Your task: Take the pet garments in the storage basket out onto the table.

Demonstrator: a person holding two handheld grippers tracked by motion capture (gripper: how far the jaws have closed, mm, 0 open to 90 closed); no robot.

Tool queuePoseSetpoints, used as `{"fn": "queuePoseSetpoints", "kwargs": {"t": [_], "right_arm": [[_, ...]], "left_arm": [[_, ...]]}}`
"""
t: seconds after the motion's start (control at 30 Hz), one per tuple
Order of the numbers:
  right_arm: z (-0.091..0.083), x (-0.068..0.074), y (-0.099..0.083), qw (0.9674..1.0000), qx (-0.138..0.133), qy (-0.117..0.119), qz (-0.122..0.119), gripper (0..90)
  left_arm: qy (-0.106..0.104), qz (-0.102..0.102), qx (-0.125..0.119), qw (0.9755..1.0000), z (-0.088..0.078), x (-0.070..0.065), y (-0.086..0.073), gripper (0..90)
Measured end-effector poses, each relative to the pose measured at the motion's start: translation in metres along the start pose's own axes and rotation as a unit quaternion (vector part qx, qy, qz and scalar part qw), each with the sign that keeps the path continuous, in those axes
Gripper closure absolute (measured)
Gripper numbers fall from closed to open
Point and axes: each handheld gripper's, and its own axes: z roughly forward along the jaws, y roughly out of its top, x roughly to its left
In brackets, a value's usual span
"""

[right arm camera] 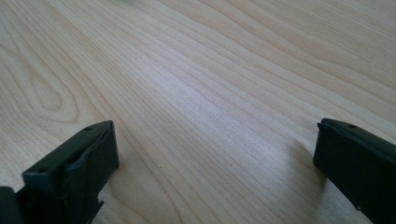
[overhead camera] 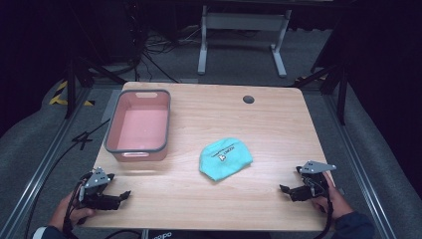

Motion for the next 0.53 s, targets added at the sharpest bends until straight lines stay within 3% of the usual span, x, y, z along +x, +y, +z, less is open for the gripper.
{"fn": "queuePoseSetpoints", "kwargs": {"t": [0.1, 0.53], "right_arm": [[0.0000, 0.0000, 0.0000, 1.0000, 0.000, 0.000, 0.000, 0.3], [0.0000, 0.0000, 0.0000, 1.0000, 0.000, 0.000, 0.000, 0.3]], "left_arm": [[-0.001, -0.008, 0.000, 1.0000, 0.0011, -0.0021, 0.0006, 11.7], [0.001, -0.002, 0.005, 1.0000, 0.0019, -0.0034, 0.0027, 11.3]]}}
